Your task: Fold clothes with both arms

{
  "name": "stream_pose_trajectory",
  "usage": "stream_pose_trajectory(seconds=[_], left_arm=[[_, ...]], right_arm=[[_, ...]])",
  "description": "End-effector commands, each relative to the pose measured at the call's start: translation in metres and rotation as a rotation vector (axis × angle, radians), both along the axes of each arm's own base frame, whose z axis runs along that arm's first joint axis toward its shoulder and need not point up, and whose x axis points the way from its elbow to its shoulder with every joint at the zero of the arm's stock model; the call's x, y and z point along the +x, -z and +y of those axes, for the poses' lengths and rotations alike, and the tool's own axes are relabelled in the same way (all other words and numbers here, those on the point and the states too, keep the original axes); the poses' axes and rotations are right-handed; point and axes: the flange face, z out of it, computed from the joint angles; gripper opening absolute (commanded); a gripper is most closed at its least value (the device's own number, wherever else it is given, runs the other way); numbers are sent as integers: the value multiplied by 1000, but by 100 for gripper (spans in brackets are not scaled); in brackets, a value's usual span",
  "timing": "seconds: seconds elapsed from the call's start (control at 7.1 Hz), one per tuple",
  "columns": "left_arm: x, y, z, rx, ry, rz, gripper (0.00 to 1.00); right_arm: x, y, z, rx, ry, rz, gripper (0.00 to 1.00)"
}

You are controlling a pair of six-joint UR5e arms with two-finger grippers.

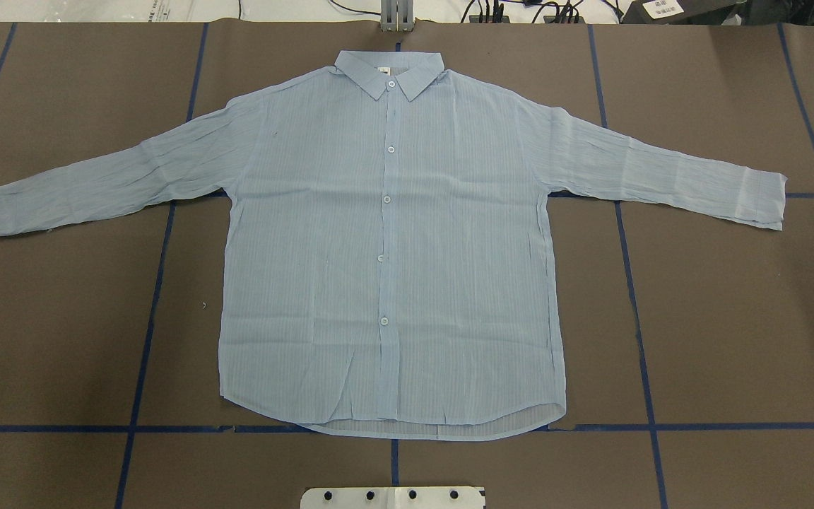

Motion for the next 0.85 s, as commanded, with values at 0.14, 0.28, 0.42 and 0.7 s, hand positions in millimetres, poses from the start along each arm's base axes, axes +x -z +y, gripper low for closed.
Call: stream_pose_trajectory(seconds=[0.14, 0.28, 0.42, 0.7], left_arm=[[0, 1, 0, 5, -2, 0, 99], [0, 5, -2, 42, 0, -1, 99], [0, 16, -9, 108, 1, -2, 99], [1, 36, -25, 158, 3, 5, 99]], right_arm=[[-1, 4, 0, 5, -2, -20, 100], [-1, 2, -2, 0, -1, -17, 100], [-1, 5, -5, 0, -9, -16, 100], [-4, 28, -35, 51, -1, -14, 100]])
